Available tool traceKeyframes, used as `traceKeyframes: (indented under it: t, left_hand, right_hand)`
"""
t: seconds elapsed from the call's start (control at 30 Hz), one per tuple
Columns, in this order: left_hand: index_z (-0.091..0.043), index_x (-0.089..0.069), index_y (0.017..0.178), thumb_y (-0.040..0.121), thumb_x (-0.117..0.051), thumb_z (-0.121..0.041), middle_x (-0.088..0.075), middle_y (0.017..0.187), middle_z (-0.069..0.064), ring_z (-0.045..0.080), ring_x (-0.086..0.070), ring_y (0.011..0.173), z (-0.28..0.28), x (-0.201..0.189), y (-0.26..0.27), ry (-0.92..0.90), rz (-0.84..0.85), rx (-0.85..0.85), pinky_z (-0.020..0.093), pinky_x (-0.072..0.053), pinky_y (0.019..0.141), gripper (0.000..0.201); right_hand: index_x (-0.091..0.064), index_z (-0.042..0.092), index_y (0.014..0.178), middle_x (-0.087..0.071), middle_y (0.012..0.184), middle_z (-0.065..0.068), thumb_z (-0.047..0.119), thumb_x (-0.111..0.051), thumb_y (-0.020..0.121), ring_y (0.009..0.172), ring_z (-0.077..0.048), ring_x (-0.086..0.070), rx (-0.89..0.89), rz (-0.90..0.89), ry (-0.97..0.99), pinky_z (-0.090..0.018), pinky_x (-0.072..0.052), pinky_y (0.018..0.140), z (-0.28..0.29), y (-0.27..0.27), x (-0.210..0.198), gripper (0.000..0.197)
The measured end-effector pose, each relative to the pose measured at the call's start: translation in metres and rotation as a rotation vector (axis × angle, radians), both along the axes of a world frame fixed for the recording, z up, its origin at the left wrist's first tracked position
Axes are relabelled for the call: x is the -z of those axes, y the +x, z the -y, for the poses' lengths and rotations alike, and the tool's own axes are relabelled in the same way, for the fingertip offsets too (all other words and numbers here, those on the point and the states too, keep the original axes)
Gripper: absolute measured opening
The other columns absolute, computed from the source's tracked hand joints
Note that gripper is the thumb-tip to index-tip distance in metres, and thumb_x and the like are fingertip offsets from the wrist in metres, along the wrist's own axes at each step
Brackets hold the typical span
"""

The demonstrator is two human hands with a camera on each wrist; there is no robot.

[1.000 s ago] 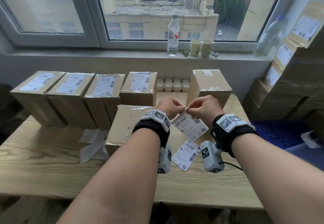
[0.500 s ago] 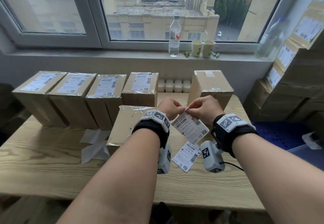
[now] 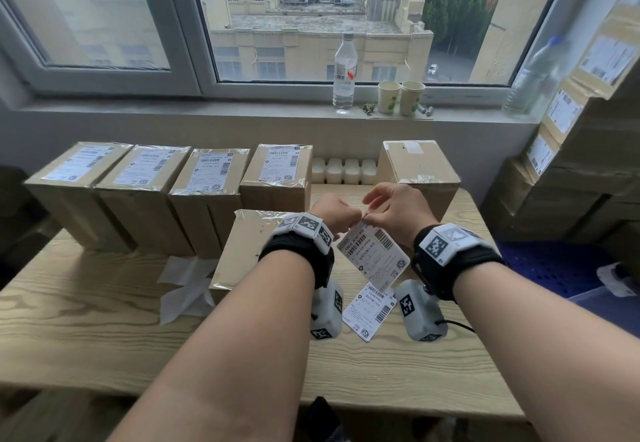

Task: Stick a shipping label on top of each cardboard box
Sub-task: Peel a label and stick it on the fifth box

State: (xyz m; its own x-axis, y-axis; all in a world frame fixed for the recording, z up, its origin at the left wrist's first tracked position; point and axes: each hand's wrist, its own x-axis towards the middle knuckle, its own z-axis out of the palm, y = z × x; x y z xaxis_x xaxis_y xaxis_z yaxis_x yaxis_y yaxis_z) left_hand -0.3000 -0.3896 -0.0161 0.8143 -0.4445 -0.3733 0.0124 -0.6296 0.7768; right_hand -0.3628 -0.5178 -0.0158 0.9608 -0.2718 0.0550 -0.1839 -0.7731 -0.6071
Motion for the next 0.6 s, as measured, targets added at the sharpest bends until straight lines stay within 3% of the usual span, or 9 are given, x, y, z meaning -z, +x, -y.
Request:
traceKeyframes:
  t: [0.13, 0.37, 0.6]
  left_hand:
    - [-0.01, -0.057, 0.065, 0.088, -0.062, -0.014, -0.06, 0.077, 0.005, 0.015, -0.055, 0.074, -0.0013, -0.0004, 0.0049, -0.082, -0.132, -0.094, 0.023, -0.043, 0.057, 0.024]
    - [-0.011, -0.054, 0.06, 0.088, -0.059, -0.008, -0.061, 0.077, 0.007, 0.02, -0.057, 0.084, -0.003, 0.0008, 0.0062, -0.137, -0.195, -0.13, 0.03, -0.048, 0.076, 0.029]
    - [-0.014, -0.059, 0.08, 0.087, -0.063, 0.0, -0.06, 0.079, 0.004, 0.014, -0.054, 0.074, -0.005, 0.0004, 0.0068, -0.164, -0.19, -0.125, 0.027, -0.046, 0.07, 0.016]
  right_hand:
    - [-0.062, 0.033, 0.079, -0.065, 0.094, 0.009, 0.021, -0.074, 0.08, 0.083, -0.01, -0.059, -0.042, 0.05, -0.122, -0.029, -0.05, 0.083, -0.0077, 0.001, -0.0067, 0.017]
    - [-0.064, 0.031, 0.073, -0.069, 0.09, 0.009, 0.02, -0.072, 0.081, 0.086, -0.013, -0.065, -0.057, 0.007, -0.118, -0.033, -0.054, 0.085, -0.0088, 0.0014, -0.0114, 0.016]
    - [-0.064, 0.028, 0.073, -0.069, 0.083, 0.007, 0.02, -0.071, 0.08, 0.084, -0.013, -0.066, -0.071, -0.015, -0.102, -0.034, -0.058, 0.079, -0.0107, 0.0023, -0.0092, 0.013]
